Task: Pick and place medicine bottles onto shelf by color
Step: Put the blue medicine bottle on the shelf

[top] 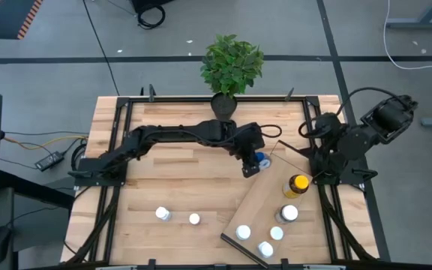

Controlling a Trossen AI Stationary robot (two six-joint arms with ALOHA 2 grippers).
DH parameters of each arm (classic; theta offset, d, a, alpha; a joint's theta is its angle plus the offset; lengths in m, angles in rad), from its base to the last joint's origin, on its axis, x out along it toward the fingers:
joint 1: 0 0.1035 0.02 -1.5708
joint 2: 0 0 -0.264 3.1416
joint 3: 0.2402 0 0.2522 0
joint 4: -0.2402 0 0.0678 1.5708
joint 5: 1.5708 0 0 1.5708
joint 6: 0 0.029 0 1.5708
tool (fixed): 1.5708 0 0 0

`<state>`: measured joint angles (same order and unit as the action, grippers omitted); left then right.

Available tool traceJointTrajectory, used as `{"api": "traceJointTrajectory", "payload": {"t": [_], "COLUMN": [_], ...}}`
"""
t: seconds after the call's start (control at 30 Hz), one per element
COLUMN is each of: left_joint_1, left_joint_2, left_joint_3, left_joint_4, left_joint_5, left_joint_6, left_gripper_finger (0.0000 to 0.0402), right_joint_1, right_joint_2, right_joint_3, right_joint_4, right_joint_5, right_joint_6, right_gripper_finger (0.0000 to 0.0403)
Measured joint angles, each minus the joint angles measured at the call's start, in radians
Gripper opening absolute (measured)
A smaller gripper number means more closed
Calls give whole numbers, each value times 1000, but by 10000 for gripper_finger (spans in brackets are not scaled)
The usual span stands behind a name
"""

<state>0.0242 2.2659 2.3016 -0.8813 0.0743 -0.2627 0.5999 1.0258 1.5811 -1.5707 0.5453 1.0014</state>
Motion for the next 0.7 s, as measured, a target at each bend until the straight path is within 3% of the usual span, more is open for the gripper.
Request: {"api": "traceJointTrajectory", "payload": {"t": [0.37, 0.7], "left_joint_1": [-47, -129], "left_joint_2": [27, 25], "left_joint_3": [-3, -3], "left_joint_4": [-4, -48], "left_joint_5": [7, 133], "left_joint_6": [-89, -86], "left_gripper_finger": [202, 199], "right_joint_1": [0, 0], "right_joint_2": [-22, -22], "right_joint_3": [0, 0], "right_joint_4": [0, 0], "right_joint_5": [16, 30], "right_joint_6": [12, -26], "right_gripper_finger": [279, 272]}}
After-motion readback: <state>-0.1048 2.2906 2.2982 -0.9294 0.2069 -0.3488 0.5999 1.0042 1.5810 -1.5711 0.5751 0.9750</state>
